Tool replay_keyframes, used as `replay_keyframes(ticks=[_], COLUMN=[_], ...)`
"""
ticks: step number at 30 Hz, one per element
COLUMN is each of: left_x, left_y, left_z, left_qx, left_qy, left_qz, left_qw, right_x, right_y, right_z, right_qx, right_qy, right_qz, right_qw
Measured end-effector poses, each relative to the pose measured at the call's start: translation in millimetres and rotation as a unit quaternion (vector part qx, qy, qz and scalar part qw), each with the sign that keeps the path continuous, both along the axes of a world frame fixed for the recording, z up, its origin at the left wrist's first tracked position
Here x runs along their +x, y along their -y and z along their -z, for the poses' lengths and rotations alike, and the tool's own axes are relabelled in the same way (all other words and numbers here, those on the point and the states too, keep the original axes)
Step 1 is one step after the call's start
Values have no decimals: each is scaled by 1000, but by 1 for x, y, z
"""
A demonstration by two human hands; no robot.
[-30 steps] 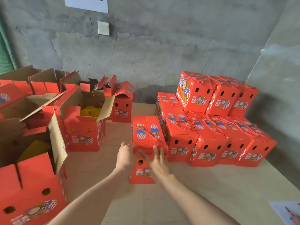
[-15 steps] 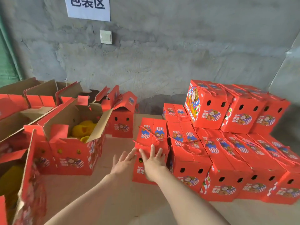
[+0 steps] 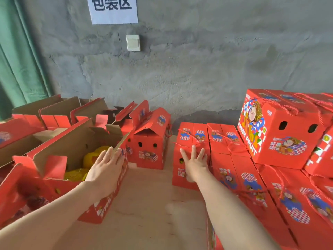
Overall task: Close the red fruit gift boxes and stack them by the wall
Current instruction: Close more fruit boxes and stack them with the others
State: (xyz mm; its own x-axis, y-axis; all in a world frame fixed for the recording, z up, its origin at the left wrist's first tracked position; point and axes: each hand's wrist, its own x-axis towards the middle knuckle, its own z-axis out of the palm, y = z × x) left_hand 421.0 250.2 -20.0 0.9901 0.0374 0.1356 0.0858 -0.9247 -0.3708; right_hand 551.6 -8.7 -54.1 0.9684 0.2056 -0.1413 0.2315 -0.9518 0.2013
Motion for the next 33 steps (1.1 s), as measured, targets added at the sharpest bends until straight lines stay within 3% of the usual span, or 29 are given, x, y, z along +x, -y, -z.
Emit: replay_keyframes(ticks=[9,13,16,19,24,33], left_x=[4,10,17,20,30,53], left_y=[-17,-29,-41,-49,-62,-60], left_z=[-8,-22,-20,2,22,23], left_qx=[174,229,196,171,202,121], left_qy=[-55,-66,-86,-160,-179,-127], left_qz=[2,-22,-2,25,19,89], left_qw=[983,971,977,972,963,981], right_x=[22,-3,-9,6,51,98], right_y=[-14,-60,-100,-128,-145,-169], right_z=[1,25,45,56,62,71], right_qx=[56,155,200,266,334,385], right_qy=[-7,63,27,-26,-48,-74], right_qz=[38,-90,-145,-92,-34,2], right_qw=[998,982,969,959,941,920])
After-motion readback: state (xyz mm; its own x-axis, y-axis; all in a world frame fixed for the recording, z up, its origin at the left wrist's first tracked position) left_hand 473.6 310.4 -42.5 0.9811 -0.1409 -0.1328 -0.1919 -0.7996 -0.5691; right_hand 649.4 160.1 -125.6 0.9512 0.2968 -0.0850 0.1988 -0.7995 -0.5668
